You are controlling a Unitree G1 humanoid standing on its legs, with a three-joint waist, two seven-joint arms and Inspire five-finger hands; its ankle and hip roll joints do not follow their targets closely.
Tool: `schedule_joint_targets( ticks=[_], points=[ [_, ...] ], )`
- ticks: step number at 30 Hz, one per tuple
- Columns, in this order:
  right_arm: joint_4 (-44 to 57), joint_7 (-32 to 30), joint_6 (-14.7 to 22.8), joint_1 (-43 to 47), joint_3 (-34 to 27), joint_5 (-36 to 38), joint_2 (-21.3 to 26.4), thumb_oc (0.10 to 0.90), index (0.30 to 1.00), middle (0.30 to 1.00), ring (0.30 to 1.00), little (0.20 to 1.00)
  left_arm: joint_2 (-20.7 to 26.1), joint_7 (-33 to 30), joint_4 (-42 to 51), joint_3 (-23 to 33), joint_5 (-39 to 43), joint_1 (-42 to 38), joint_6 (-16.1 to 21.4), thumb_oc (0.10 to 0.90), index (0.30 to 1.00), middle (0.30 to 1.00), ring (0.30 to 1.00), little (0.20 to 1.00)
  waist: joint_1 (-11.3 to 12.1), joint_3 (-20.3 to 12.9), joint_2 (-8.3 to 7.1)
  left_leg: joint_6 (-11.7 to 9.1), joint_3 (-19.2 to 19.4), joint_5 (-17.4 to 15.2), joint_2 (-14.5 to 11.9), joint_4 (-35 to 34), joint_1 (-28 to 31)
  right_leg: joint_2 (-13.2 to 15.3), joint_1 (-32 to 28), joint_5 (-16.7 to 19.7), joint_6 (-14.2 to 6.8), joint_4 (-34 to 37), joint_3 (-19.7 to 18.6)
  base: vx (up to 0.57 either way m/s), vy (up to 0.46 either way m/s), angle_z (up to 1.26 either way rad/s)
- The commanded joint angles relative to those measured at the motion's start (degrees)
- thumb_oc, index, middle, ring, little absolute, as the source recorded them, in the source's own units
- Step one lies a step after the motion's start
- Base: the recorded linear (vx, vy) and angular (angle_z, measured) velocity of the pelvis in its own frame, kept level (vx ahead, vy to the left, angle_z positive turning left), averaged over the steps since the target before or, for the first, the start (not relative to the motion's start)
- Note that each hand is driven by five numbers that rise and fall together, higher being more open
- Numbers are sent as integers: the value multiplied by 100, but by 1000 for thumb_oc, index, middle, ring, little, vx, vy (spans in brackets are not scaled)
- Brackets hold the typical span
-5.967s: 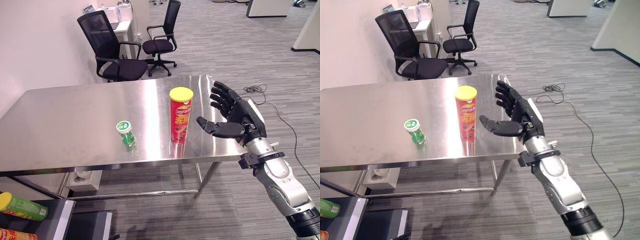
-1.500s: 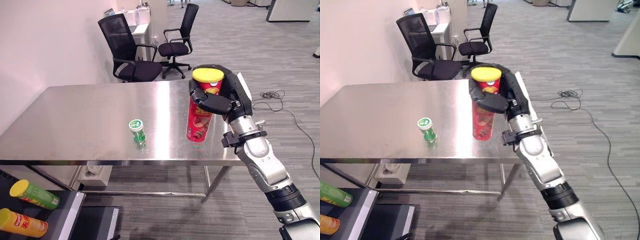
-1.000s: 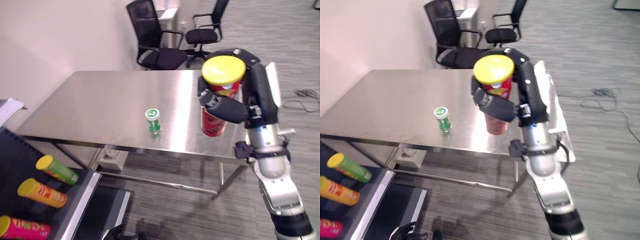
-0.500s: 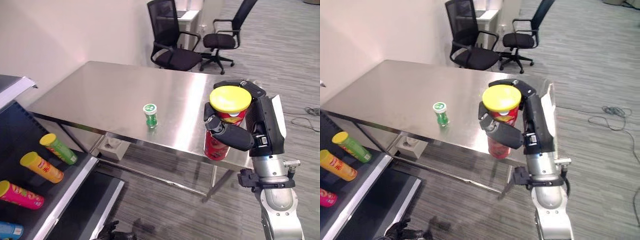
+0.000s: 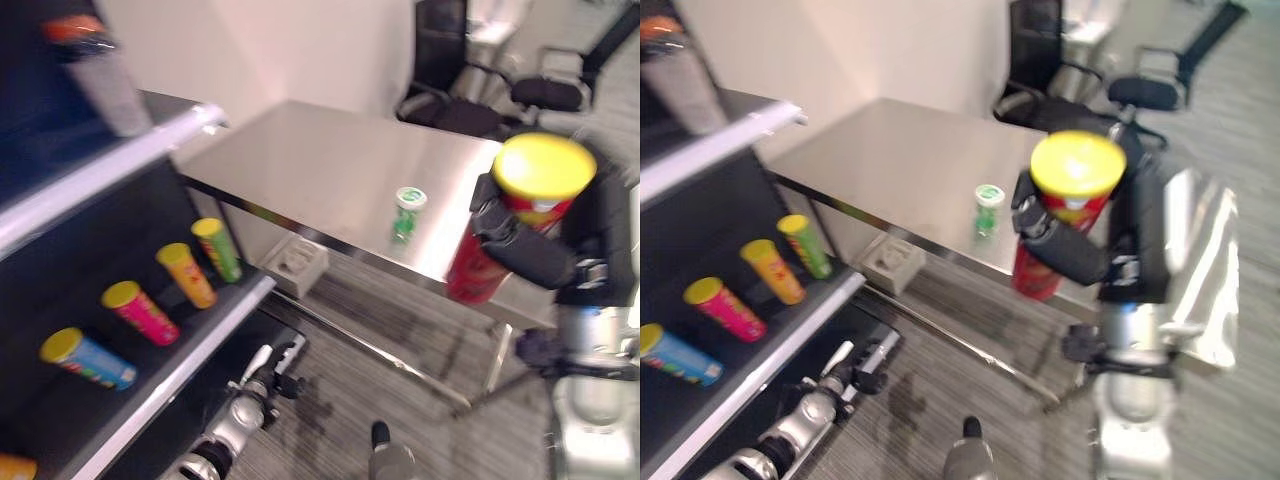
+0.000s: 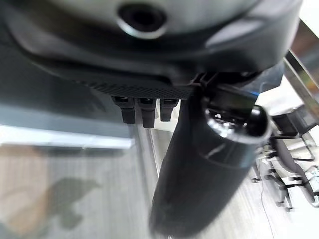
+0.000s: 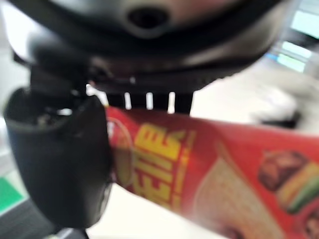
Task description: Put the goods on the table back onto the shelves and tidy them up.
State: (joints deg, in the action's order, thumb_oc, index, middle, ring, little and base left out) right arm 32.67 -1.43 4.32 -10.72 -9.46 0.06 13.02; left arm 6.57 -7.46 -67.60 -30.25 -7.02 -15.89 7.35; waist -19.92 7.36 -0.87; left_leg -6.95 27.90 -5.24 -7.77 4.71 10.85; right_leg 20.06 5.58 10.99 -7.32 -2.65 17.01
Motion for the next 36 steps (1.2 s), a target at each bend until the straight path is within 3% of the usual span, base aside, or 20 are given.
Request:
schedule_joint_targets(
  ticks=[1, 2, 5, 11, 14, 16, 18, 23, 26, 29, 30, 31, 34, 36],
  points=[
    [943, -192, 640, 732, -360, 29, 61, 400, 300, 300, 300, 300, 534, -126, 449, 386, -261, -36, 271, 800, 900, 900, 900, 900, -58, -35, -170, 86, -72, -470, -148, -971, 1508, 52, 173, 1169, -447, 765, 257, -240, 220, 4],
    [924, -203, 644, 759, -310, 86, -47, 400, 300, 300, 300, 300, 635, -122, 386, 467, -234, 133, 271, 800, 900, 900, 900, 900, 3, 9, -187, 95, -77, -443, -105, -971, 1432, 71, 211, 1246, -477, 765, 370, -283, 222, 7],
    [989, -185, 673, 737, -271, 100, -101, 400, 300, 300, 300, 300, 993, -54, 455, 658, -231, 579, 243, 800, 900, 900, 900, 900, 168, 150, -194, 223, -124, -281, 18, -971, 1134, -183, -123, 660, -393, 460, 452, -320, 251, -15],
    [1442, 53, 867, 620, -259, 124, -63, 400, 300, 300, 300, 300, 1008, 97, 607, 708, -154, 917, 311, 800, 900, 900, 900, 900, 381, 117, -18, 537, -320, 60, 17, -971, 528, -941, -755, -1005, -107, -1357, -654, -242, 176, 3],
    [1524, 29, 957, 701, -176, 65, -37, 400, 300, 300, 300, 300, 974, 140, 732, 563, -181, 902, 327, 800, 900, 900, 900, 900, 489, 33, -33, 596, -404, 135, 55, -971, 309, -1196, -846, -1089, -57, -1681, -972, -155, 53, 21],
    [1564, 17, 1027, 836, 6, 95, -1, 400, 300, 300, 300, 300, 980, 198, 857, 507, -218, 859, 303, 800, 900, 900, 900, 900, 771, -160, -272, 610, -531, 173, 278, -971, 170, -1435, -1401, -1260, 155, -521, -1078, -73, -88, -11],
    [1551, -56, 1121, 1012, 208, 145, 150, 400, 300, 300, 300, 300, 931, 230, 902, 548, -154, 908, 318, 800, 900, 900, 900, 900, 847, -160, -366, 573, -638, 231, 310, -860, 57, -1607, -1504, -1030, 282, 300, -1322, -69, -80, -13],
    [1544, -136, 1164, 1355, 571, 303, 268, 400, 300, 300, 300, 300, 839, 252, 1162, 184, -398, 706, 324, 800, 900, 900, 900, 900, 909, -37, -382, 530, -661, 144, 293, -149, -375, -1537, -1651, -925, 383, 522, -1211, -81, 10, -1],
    [1443, -144, 1144, 1567, 889, 366, 280, 400, 300, 300, 300, 300, 884, 263, 1431, 86, -487, 761, 312, 800, 900, 900, 900, 900, 894, 7, -440, 494, -325, 109, -115, 275, -577, -1337, -1625, -901, 374, 494, -987, -101, 73, 24],
    [1409, -2, 1105, 1631, 1170, 446, 354, 400, 300, 300, 300, 300, 829, 192, 1187, 171, -491, 740, 293, 800, 900, 900, 900, 900, 874, -67, -416, 484, -295, 72, -307, 161, -340, -1240, -1595, -864, 338, 495, -1022, 36, 179, 38],
    [1311, 34, 1126, 1685, 1432, 397, 589, 400, 300, 300, 300, 300, 794, 111, 893, 333, -483, 828, 255, 800, 900, 900, 900, 900, 873, -195, -383, 392, -349, 247, -790, -42, -105, -982, -1477, -864, 270, 434, -996, 51, 215, 10],
    [1307, 32, 1129, 1686, 1438, 396, 596, 400, 300, 300, 300, 300, 787, 109, 891, 336, -485, 830, 257, 800, 900, 900, 900, 900, 862, -196, -373, 384, -357, 251, -799, -49, -102, -991, -1480, -873, 274, 427, -987, 81, 335, 3],
    [1095, 48, 1085, 1644, 1555, 393, 845, 400, 300, 300, 300, 300, 824, 83, 935, 382, -553, 928, 225, 800, 900, 900, 900, 900, 859, -203, -199, 278, -497, 798, -1487, -235, 4, -733, -1443, -914, 174, 408, -934, 69, 313, 18],
    [877, 83, 1041, 1482, 1748, 400, 914, 400, 300, 300, 300, 300, 977, 72, 1250, 335, -713, 1020, 196, 800, 900, 900, 900, 900, 898, -195, 32, 164, -952, 1077, -1773, -321, -81, -519, -1525, -921, 66, 489, -1010, 169, 514, 28]
  ],
)
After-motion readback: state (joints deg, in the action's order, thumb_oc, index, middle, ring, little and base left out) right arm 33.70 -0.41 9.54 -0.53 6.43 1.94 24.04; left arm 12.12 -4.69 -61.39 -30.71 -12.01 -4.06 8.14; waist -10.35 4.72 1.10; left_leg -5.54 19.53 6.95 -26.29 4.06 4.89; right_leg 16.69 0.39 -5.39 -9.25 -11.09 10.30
